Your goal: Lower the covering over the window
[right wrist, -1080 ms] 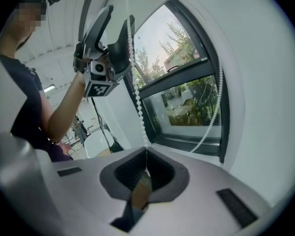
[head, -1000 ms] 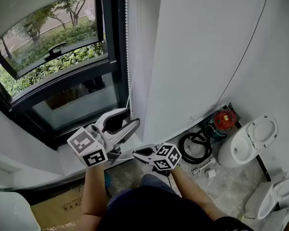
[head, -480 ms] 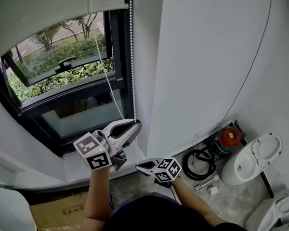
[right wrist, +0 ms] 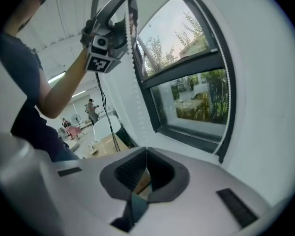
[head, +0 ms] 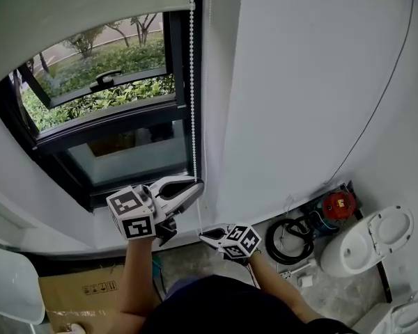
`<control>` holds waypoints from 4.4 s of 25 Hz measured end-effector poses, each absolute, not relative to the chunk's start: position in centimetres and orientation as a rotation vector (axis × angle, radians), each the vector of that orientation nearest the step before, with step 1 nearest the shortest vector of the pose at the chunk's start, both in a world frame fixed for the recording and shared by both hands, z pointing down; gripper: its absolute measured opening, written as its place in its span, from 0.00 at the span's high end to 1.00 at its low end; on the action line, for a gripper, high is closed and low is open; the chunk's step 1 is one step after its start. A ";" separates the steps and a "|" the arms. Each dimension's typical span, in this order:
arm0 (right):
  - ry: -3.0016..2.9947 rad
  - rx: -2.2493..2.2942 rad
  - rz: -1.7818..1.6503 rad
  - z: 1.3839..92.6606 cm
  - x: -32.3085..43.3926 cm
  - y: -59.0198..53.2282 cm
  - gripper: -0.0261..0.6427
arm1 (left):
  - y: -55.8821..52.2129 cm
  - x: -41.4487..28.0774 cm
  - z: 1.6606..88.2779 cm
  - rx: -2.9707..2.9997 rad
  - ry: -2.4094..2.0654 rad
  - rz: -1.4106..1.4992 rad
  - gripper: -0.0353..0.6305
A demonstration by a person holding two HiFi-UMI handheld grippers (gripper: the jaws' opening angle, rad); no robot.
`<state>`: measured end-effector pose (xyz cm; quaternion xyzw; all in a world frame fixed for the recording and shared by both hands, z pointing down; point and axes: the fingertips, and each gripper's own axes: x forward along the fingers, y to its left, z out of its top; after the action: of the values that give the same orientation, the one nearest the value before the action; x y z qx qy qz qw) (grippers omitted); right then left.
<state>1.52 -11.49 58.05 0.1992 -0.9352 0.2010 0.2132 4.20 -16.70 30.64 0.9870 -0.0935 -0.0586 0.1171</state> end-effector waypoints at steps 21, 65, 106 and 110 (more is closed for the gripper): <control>-2.554 0.461 0.626 60.7 2.8 -9.5 0.94 | -14.4 3.3 41.6 2.721 -0.353 0.019 0.91; -2.540 0.896 -0.155 43.4 6.9 -15.0 0.78 | -13.8 3.3 49.4 2.530 -0.384 0.034 0.91; -2.892 1.044 -0.156 29.3 1.1 -16.7 0.76 | -12.0 3.5 49.0 2.528 -0.325 -0.012 0.91; -2.919 1.054 -0.152 28.5 1.1 -16.7 0.87 | -11.8 3.8 49.0 2.528 -0.330 -0.020 0.91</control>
<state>1.15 -16.74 28.55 0.3391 -0.9393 -0.0490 0.0172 3.83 -11.82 49.00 0.9484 -0.1239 -0.0075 0.2916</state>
